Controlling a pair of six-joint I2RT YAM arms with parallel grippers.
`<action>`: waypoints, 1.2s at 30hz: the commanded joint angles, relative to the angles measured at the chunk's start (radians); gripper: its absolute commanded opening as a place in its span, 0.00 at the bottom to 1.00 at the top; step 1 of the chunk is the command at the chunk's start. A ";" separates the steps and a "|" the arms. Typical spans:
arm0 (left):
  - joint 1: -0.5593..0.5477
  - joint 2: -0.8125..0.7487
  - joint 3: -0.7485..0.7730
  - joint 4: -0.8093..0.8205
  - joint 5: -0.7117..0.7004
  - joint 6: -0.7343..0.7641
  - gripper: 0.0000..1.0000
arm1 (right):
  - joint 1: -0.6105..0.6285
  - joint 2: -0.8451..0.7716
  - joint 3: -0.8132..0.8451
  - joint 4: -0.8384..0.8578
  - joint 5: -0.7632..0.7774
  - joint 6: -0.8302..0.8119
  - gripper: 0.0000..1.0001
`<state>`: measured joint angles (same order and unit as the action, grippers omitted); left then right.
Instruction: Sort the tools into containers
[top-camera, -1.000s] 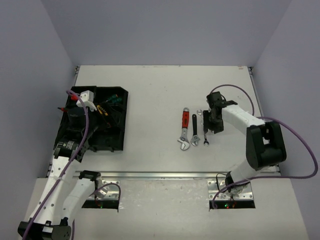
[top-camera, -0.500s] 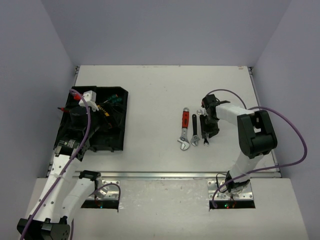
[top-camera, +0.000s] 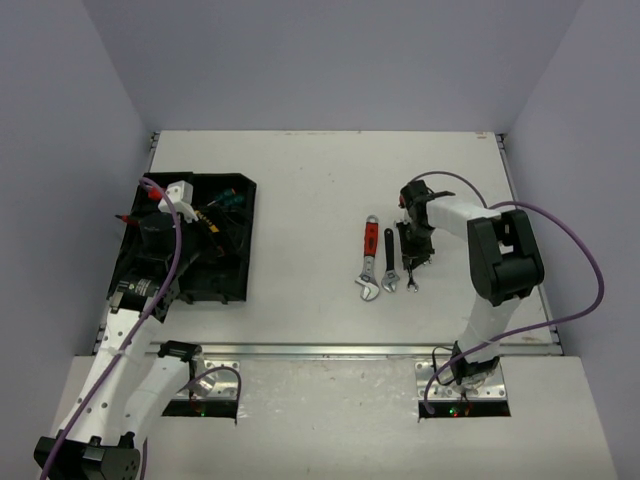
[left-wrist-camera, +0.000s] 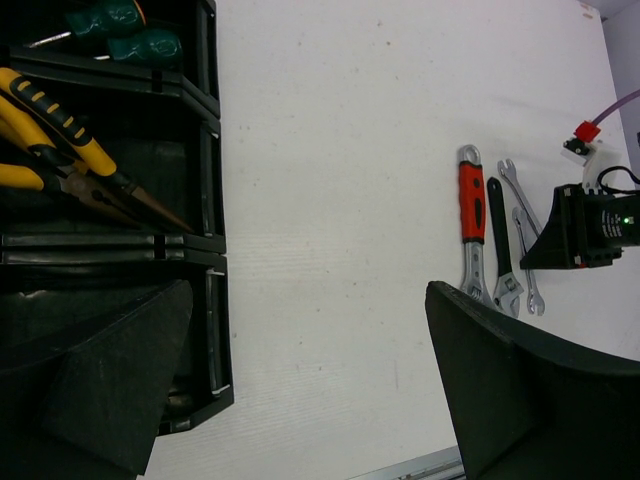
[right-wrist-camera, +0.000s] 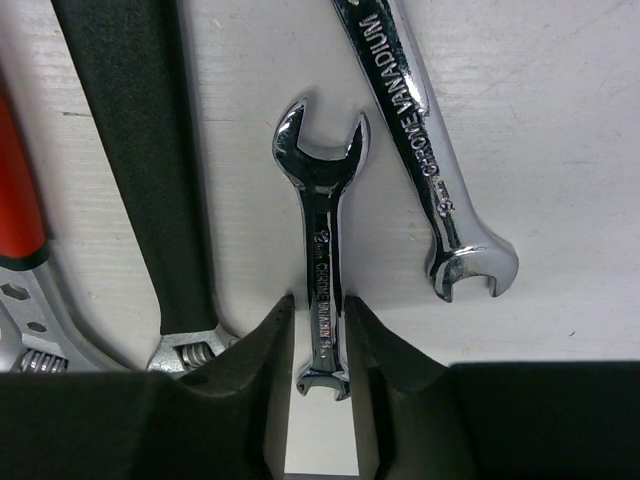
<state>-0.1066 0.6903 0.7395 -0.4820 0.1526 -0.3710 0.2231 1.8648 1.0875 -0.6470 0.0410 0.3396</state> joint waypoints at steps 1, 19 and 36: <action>-0.011 -0.003 0.001 0.048 0.013 0.012 1.00 | 0.008 0.063 -0.003 0.064 0.030 0.005 0.19; -0.047 -0.031 0.006 0.056 0.048 0.005 1.00 | 0.041 -0.189 -0.082 0.062 0.039 0.025 0.00; -0.289 0.104 -0.319 0.902 0.232 -0.475 1.00 | 0.334 -0.531 -0.083 0.128 -0.081 0.088 0.00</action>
<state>-0.2816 0.7615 0.4194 0.0527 0.4637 -0.6858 0.4609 1.4262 0.9699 -0.5914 0.0150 0.3774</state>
